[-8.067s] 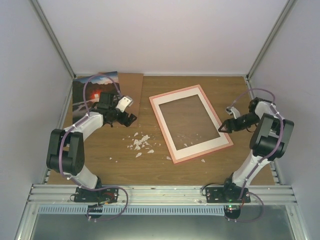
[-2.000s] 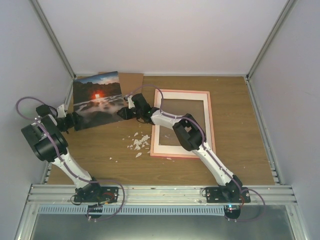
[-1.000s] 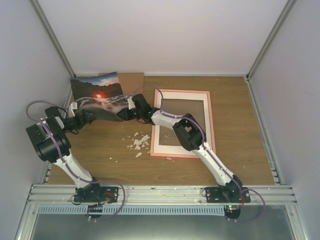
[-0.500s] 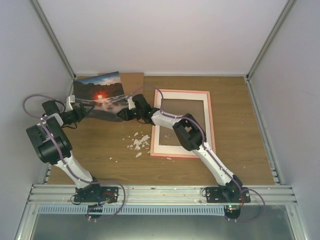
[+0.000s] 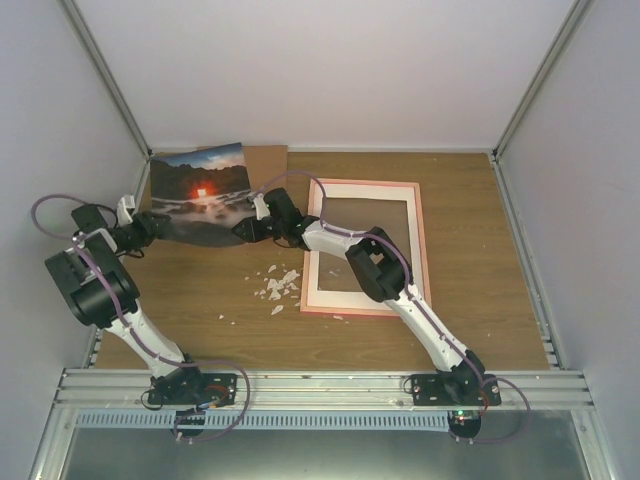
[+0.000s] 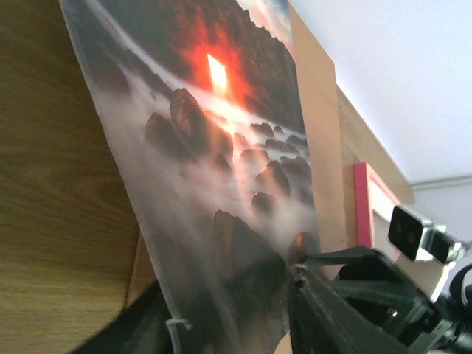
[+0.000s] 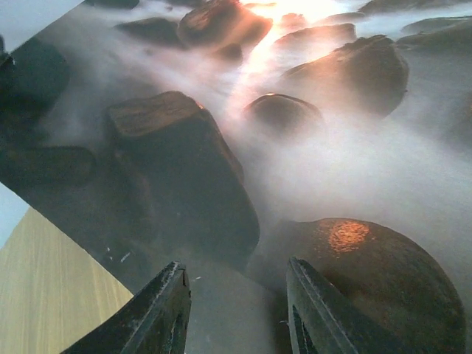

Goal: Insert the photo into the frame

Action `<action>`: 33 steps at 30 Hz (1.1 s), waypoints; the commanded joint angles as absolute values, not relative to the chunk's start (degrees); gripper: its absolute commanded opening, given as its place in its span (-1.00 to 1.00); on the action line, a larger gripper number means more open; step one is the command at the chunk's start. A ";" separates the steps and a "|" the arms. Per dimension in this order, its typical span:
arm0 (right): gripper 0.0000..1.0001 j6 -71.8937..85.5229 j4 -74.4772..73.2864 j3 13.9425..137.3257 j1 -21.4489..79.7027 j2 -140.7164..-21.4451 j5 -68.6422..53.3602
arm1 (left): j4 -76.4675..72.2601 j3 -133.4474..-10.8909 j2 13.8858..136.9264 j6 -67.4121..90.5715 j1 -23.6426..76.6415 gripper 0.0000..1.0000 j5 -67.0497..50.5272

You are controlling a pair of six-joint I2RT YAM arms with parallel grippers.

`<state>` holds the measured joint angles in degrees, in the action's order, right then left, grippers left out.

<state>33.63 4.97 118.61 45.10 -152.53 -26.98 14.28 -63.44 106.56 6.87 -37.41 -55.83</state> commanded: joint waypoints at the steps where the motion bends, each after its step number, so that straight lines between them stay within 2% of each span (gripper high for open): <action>1: -0.17 31.21 -3.06 116.30 45.71 -152.86 -26.38 | 12.79 -63.47 105.70 5.80 -37.57 -0.33 -55.19; 4: -0.04 29.61 -3.36 117.78 45.49 -151.90 -26.50 | 13.66 -64.10 105.79 5.02 -37.36 -0.68 -54.96; 6: 0.12 28.90 -3.49 118.98 45.00 -151.01 -27.51 | 14.90 -65.31 105.91 4.14 -37.35 -0.95 -54.99; 10: 0.56 26.97 -3.41 119.36 42.94 -146.65 -30.31 | 17.17 -68.24 103.11 1.97 -37.16 -1.00 -55.81; 11: 0.72 25.91 -3.63 119.31 42.33 -145.28 -30.98 | 17.81 -69.04 102.11 1.16 -36.91 -1.00 -55.96; 15: 0.96 20.51 -5.70 118.39 39.70 -139.48 -32.99 | 22.06 -72.76 97.64 -3.45 -34.53 -1.00 -54.87; 23: 0.99 16.43 -18.33 114.40 30.38 -127.51 -38.06 | 35.33 -81.87 92.00 -16.79 -22.49 -1.00 -47.00; 29: 0.99 14.93 -25.36 101.95 20.90 -114.93 -43.46 | 42.42 -85.06 88.90 -22.81 -10.54 -1.00 -40.30; 33: 0.99 15.74 -27.42 93.11 15.13 -108.12 -45.83 | 47.01 -87.71 89.39 -23.78 -2.51 -1.00 -39.92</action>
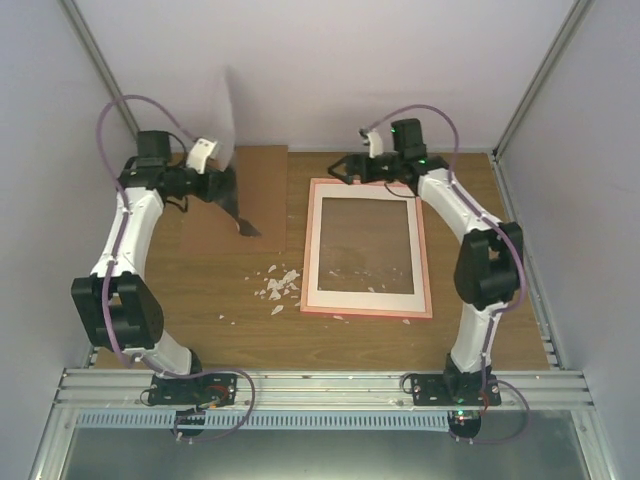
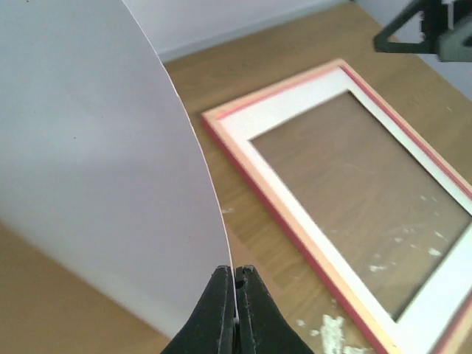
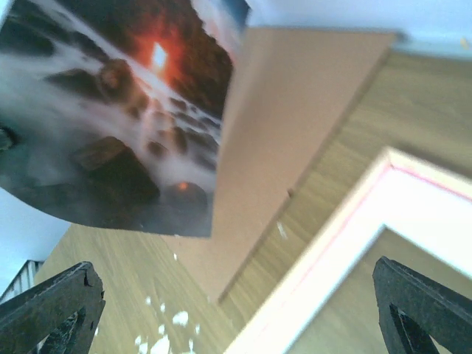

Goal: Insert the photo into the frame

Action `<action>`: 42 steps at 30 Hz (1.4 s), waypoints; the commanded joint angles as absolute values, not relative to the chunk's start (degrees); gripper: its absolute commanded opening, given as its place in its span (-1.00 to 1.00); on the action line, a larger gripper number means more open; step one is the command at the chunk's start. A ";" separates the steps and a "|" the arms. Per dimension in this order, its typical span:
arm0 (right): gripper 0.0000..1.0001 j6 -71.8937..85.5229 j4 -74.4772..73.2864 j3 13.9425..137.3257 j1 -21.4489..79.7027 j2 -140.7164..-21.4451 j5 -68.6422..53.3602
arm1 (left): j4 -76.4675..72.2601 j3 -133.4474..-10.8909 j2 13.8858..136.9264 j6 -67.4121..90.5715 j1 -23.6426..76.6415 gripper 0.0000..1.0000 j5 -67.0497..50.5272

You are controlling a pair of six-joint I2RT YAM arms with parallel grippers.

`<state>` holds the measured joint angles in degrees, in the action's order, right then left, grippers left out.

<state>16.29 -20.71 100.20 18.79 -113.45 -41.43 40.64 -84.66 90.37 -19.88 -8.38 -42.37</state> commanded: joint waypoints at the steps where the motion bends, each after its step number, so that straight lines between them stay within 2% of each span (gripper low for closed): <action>1: 0.99 16.28 -27.75 90.81 13.68 -106.47 -46.38 | 47.62 -87.95 89.70 -23.24 -0.84 -1.00 -40.40; 5: 0.99 18.50 -27.83 81.50 8.32 -100.34 -48.19 | 46.34 -85.68 90.98 -20.81 8.65 -1.00 -42.14; 14: 0.99 25.74 -26.69 66.74 0.96 -90.25 -49.37 | 32.49 -77.48 98.35 -8.80 24.41 -1.00 -46.78; 22: 0.99 35.13 -22.86 55.88 -5.35 -90.72 -50.43 | 26.43 -81.00 107.42 -3.76 31.31 -1.00 -45.79; 33: 0.93 42.71 -22.71 59.49 -6.16 -96.44 -49.16 | 23.20 -80.12 109.69 -0.86 37.20 -1.00 -40.59; 37: 0.70 45.29 -22.53 60.86 -5.79 -97.30 -48.03 | 23.56 -80.94 111.10 -0.54 38.80 -1.00 -38.16; 42: 0.57 46.40 -23.29 60.80 -4.98 -96.46 -45.71 | 23.93 -83.16 113.08 -0.18 39.61 -1.00 -37.17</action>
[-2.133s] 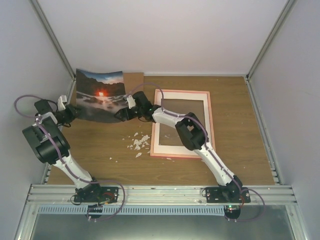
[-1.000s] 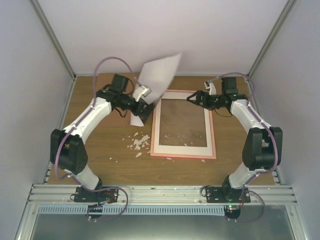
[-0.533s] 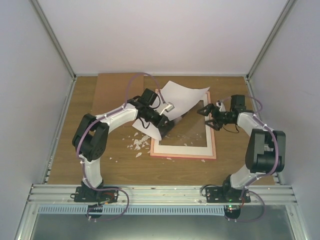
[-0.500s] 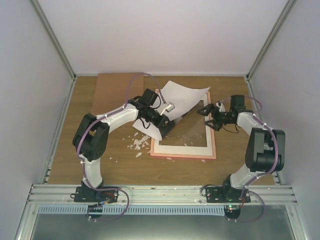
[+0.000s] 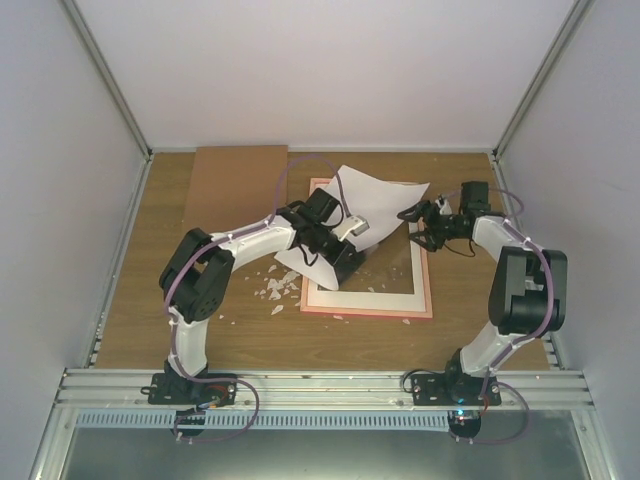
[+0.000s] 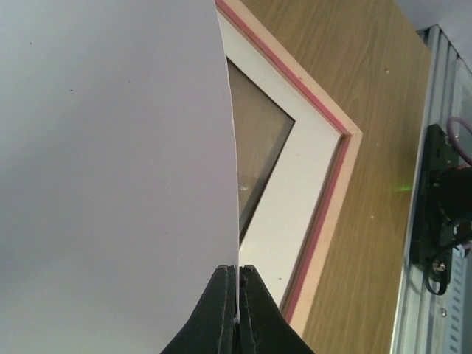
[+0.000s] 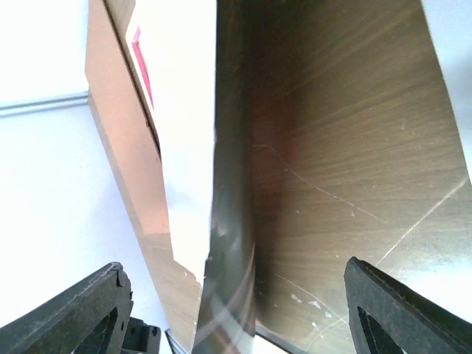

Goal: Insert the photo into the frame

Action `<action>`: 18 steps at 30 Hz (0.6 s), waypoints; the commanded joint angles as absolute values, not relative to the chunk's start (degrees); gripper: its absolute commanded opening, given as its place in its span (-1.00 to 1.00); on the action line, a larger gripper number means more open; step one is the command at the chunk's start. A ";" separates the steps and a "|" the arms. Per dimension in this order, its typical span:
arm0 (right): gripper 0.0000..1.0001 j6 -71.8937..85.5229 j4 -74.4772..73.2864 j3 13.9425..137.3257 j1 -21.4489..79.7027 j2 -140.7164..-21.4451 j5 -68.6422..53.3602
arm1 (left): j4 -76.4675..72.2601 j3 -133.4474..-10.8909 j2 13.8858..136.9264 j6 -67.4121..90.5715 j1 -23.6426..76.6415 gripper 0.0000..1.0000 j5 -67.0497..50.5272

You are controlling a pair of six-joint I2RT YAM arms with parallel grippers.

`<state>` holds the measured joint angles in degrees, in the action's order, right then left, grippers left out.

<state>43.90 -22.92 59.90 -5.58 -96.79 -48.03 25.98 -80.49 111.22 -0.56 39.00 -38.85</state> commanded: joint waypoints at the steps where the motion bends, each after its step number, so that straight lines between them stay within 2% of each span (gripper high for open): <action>1: 0.53 47.00 -23.04 60.55 -4.68 -96.61 -45.29 | 23.97 -83.49 113.48 -0.23 39.71 -1.00 -37.22; 10: -0.06 47.58 -23.40 62.05 -1.56 -98.03 -41.44 | 23.98 -83.79 114.08 -0.24 40.34 -0.95 -36.66; 14: -0.24 47.78 -23.73 62.20 -0.81 -98.94 -40.53 | 23.75 -83.43 113.80 -0.23 40.75 -0.92 -36.00; 18: -0.32 47.91 -24.67 63.68 0.00 -99.71 -39.29 | 23.49 -83.32 113.94 -0.24 41.42 -0.86 -35.24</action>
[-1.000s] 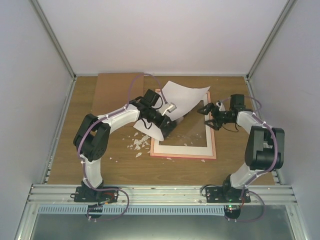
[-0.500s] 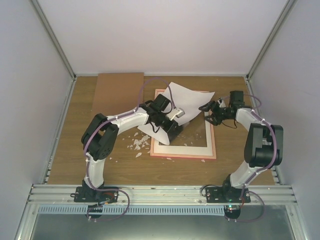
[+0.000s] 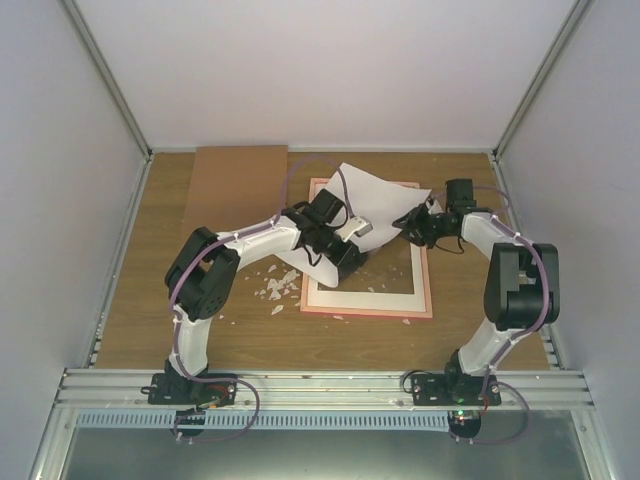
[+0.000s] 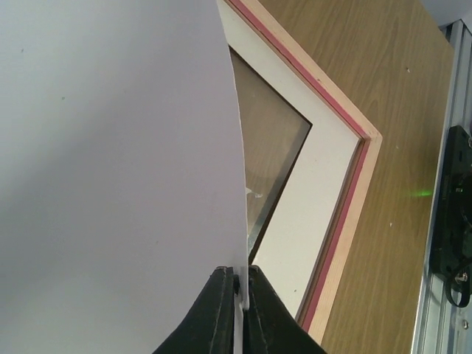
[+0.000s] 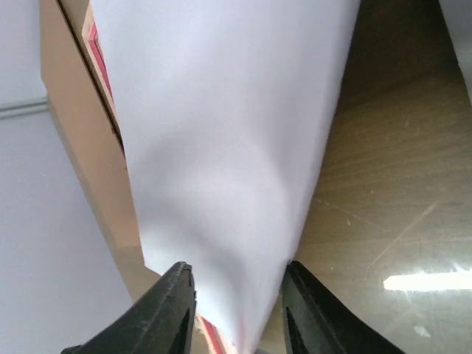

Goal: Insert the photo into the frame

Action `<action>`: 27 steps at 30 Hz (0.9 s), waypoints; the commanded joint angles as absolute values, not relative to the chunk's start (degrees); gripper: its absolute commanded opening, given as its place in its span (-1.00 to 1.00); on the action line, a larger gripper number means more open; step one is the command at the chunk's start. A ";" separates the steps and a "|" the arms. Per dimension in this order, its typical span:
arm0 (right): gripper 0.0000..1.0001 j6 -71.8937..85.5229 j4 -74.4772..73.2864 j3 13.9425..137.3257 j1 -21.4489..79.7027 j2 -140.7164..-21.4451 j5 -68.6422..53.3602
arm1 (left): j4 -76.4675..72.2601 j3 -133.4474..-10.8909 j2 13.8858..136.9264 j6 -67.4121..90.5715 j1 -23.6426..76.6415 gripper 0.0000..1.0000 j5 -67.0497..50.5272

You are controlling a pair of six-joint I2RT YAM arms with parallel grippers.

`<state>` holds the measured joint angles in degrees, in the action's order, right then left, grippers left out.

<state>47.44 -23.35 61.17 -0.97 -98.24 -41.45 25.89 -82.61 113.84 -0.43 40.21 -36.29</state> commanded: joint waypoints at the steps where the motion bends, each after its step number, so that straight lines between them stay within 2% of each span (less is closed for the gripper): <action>1: -0.36 47.86 -24.74 63.98 1.68 -99.98 -39.10 | 23.48 -83.38 113.86 -0.26 41.66 -0.85 -34.97; 4: -0.60 47.09 -25.22 64.63 2.02 -100.81 -38.76 | 23.55 -83.24 113.56 -0.69 42.16 -0.80 -34.23; 8: -0.98 44.55 -26.67 64.73 1.58 -100.48 -37.72 | 24.87 -83.03 112.20 -2.33 41.77 -0.53 -33.12; 14: -0.99 32.91 -29.23 64.28 -1.76 -100.01 -41.89 | 24.21 -79.06 104.80 -3.90 36.82 0.12 -34.81; 17: -0.99 25.64 -32.01 65.45 -2.57 -99.91 -45.87 | 24.86 -77.79 101.37 -5.69 34.11 0.37 -33.93; 20: -0.99 18.90 -35.72 68.00 -2.64 -99.70 -47.24 | 26.61 -77.19 99.06 -7.40 31.34 0.86 -32.89; 21: -0.99 17.00 -37.02 68.83 -2.63 -99.86 -47.50 | 26.95 -76.79 98.42 -7.91 30.35 0.96 -32.90; 27: -0.99 2.07 -47.48 74.93 -3.01 -102.27 -50.10 | 26.90 -73.93 95.79 -9.67 25.78 0.98 -32.57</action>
<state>15.81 -38.59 70.70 -2.70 -100.49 -46.98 26.79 -76.16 97.32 -7.33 27.40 -33.45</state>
